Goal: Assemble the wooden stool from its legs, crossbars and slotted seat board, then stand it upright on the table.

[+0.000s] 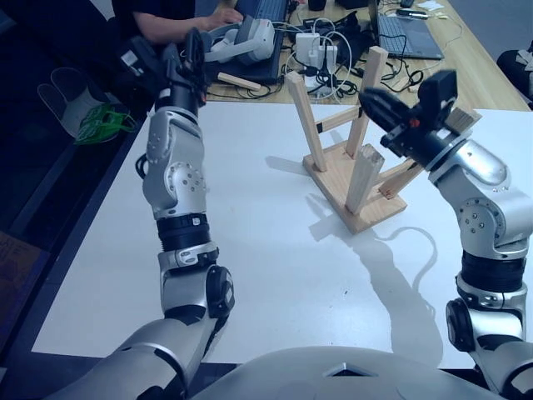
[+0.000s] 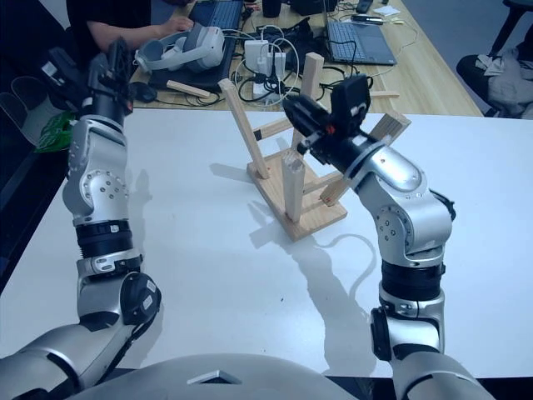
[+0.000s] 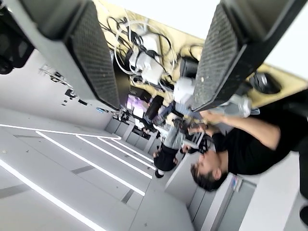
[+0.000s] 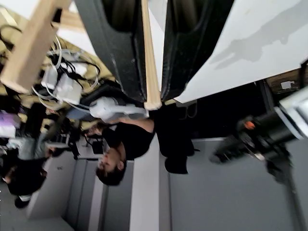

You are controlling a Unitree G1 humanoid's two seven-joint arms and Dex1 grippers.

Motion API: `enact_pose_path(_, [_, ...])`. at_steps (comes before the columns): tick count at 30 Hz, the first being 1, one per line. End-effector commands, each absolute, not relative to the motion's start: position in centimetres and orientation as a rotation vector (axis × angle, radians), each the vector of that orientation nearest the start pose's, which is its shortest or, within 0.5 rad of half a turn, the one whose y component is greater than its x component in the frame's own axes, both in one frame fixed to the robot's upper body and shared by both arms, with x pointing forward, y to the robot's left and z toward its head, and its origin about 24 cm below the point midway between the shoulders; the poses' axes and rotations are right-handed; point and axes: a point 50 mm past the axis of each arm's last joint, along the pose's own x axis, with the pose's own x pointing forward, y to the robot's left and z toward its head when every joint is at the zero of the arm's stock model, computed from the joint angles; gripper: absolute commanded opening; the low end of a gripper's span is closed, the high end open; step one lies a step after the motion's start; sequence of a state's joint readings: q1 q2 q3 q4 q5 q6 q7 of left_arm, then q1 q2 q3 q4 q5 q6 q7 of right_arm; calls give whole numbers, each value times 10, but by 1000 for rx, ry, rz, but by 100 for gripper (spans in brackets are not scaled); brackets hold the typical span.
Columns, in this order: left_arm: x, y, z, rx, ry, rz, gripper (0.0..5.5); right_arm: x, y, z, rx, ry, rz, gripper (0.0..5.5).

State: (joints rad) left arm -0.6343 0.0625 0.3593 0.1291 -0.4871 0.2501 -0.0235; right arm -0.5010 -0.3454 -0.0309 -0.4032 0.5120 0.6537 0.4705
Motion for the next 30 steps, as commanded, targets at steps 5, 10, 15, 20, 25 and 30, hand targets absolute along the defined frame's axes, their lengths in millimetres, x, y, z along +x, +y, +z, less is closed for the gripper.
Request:
enact_pose_path(5, [345,175,142,-574,-224,30,273,259,-50,228,-24,-226,1139,54])
enact_pose_path(10, [348,176,132,-591,-203,53,273,248,-38,199,-135,-25,1172,54])
enact_pose_path(15, [348,178,129,-606,-198,59,273,252,-68,176,-254,88,1015,54])
enact_pose_path(20, [347,179,127,-611,-193,61,273,260,-107,164,-320,73,722,54])
enact_pose_path(25, [346,180,126,-612,-190,61,273,270,-143,151,-340,73,499,54])
enact_pose_path(30, [346,180,126,-611,-190,65,273,280,-176,137,-387,120,318,54])
